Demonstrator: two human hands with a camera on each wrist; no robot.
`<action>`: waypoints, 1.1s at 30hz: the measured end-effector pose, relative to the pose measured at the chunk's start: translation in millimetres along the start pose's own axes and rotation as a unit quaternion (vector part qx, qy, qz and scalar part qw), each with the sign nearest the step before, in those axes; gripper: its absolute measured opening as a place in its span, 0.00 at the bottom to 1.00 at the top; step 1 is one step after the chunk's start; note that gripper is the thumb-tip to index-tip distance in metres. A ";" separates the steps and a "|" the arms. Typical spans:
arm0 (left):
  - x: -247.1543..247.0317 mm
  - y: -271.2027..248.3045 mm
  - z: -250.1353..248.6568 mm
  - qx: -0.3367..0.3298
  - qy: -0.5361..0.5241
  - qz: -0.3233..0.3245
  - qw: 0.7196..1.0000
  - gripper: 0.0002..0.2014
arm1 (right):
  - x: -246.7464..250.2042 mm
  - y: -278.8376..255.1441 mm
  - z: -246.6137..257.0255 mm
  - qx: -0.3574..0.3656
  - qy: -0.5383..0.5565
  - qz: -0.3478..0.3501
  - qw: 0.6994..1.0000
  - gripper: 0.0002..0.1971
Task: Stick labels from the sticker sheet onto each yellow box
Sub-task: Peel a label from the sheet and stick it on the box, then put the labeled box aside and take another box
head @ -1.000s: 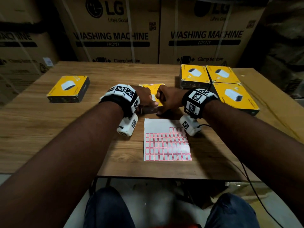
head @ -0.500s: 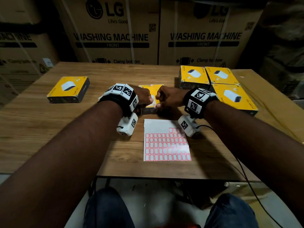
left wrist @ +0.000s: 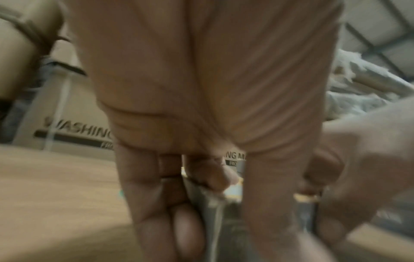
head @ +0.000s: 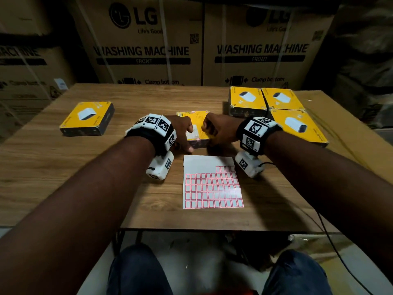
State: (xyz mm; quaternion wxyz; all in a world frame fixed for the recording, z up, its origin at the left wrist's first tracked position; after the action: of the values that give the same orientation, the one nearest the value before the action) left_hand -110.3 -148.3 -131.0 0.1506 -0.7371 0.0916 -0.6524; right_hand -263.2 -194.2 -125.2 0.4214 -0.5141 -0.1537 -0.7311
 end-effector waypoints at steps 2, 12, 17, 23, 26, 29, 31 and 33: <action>-3.1 -4.7 -2.6 -0.003 0.008 -0.026 1.000 0.35 | -0.2 -6.0 -7.6 0.007 -0.001 -0.024 1.000 0.23; -8.5 -29.8 14.7 0.055 -0.096 -0.067 0.992 0.42 | -2.3 -19.2 -28.3 -0.066 0.037 -0.034 0.997 0.34; -10.2 -37.3 9.6 0.041 -0.095 -0.094 0.990 0.47 | -2.5 -18.1 -8.4 -0.022 -0.012 -0.039 0.999 0.39; -0.8 -43.4 7.6 0.021 -0.127 -0.208 0.970 0.42 | 9.0 -23.4 -2.8 0.006 0.018 -0.176 0.984 0.37; 5.4 -49.2 3.2 -0.015 -0.210 -0.269 0.940 0.31 | 21.8 -25.9 -8.2 -0.009 0.022 -0.253 0.967 0.28; 20.3 -53.6 -6.6 -0.041 -0.215 -0.330 0.918 0.20 | 38.9 -29.9 -15.7 -0.030 0.050 -0.311 0.949 0.17; 30.5 -52.0 -12.2 -0.040 -0.226 -0.347 0.909 0.18 | 47.0 -32.8 -19.1 -0.047 0.117 -0.297 0.946 0.17; 36.8 -48.7 -19.9 -0.050 -0.281 -0.343 0.895 0.18 | 52.0 -34.1 -22.9 -0.056 0.191 -0.278 0.940 0.18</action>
State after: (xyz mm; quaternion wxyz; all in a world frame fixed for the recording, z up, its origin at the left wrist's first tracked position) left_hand -128.2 -116.8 -78.0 -0.1002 -0.8821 -0.1808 -0.4233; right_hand -309.9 -212.7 -82.0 0.1931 -0.3237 -0.1661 -0.9112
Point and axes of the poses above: each hand's wrist, its own y-axis towards the middle knuckle, its own x-axis out of the back of the hand, z = x × y, the point moved 4 cm from there along y, towards the middle knuckle, and after that the axes turned 3 degrees about z, right-handed, at the moved point
